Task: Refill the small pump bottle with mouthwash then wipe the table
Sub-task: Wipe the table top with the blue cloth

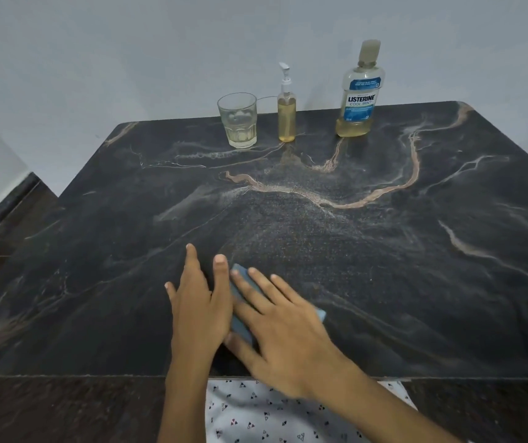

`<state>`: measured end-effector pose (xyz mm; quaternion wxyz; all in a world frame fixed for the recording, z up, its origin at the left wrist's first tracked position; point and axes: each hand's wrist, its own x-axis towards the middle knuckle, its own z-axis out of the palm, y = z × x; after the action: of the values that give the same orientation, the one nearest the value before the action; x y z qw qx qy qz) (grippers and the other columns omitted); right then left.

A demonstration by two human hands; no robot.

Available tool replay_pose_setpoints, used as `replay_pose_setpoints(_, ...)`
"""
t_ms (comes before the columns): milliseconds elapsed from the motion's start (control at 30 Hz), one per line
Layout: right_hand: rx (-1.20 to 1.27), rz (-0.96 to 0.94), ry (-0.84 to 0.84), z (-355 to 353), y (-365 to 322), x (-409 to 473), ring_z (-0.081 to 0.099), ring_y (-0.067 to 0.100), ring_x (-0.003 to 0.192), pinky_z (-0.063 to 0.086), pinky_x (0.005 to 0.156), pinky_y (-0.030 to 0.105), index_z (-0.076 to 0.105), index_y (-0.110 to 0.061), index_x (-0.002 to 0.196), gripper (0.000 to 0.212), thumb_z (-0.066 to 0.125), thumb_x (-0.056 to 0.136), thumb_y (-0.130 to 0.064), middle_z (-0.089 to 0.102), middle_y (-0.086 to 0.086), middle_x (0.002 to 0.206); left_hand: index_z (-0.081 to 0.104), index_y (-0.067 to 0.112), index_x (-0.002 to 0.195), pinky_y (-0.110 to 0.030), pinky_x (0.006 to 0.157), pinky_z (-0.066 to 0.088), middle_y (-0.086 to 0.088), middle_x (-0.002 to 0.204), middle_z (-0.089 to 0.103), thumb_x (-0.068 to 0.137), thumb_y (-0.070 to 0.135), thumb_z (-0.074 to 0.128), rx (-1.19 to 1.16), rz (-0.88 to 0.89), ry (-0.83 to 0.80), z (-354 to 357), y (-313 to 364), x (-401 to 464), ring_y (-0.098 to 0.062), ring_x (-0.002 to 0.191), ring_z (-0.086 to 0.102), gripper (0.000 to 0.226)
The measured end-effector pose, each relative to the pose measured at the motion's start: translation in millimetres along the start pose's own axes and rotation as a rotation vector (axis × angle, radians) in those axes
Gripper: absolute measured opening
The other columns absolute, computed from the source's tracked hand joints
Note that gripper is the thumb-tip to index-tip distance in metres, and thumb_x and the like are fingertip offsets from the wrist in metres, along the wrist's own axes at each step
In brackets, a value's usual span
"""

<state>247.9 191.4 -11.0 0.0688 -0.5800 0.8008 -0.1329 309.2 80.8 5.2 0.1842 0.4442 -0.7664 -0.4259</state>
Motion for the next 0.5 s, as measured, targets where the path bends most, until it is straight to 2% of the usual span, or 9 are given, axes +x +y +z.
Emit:
replay_pose_setpoints(100,-0.052,0.18,0.031,-5.9,22.8,-39.4,-0.021,0.008,0.142,-0.017,0.114,0.032,-0.005,-0.034,0.151,0.068,-0.004,0.089,-0.063,-0.018,-0.012,0.155,0.006,0.023,0.151,-0.039,0.119,-0.005,0.002,0.157,0.018,0.096,0.051,0.028,0.014,-0.015,-0.023,0.5,-0.5,-1.3,-0.012,0.142,-0.001,0.066)
replay_pose_setpoints(267,-0.196,0.586,0.047,-38.1,106.4,-77.1,-0.016,0.009,0.142,-0.007,0.116,0.034,-0.013,-0.034,0.148,0.078,-0.021,0.078,-0.067,-0.017,-0.012,0.154,0.005,0.025,0.151,-0.045,0.119,-0.001,0.003,0.158,0.013,0.095,0.053,0.026,0.028,-0.026,-0.044,4.6,0.6,-2.0,-0.017,0.144,-0.007,0.067)
replay_pose_setpoints(400,-0.209,0.673,0.072,-51.8,159.0,-39.0,-0.006,0.022,0.146,-0.004,0.117,0.039,-0.002,-0.027,0.152,0.075,-0.006,0.085,-0.062,-0.003,-0.001,0.16,0.008,0.02,0.151,-0.039,0.119,-0.004,-0.002,0.159,0.013,0.096,0.05,0.026,0.037,0.023,-0.049,10.7,3.1,-0.7,-0.015,0.146,-0.006,0.065)
replay_pose_setpoints(500,-0.19,0.636,0.048,-51.7,175.5,24.9,-0.009,0.027,0.145,-0.006,0.116,0.041,0.001,-0.02,0.153,0.064,0.007,0.097,-0.051,-0.004,0.003,0.16,0.008,0.019,0.151,-0.037,0.118,-0.005,-0.001,0.159,0.012,0.097,0.049,0.026,0.029,0.038,-0.061,12.4,5.5,-1.5,-0.015,0.146,-0.004,0.064)
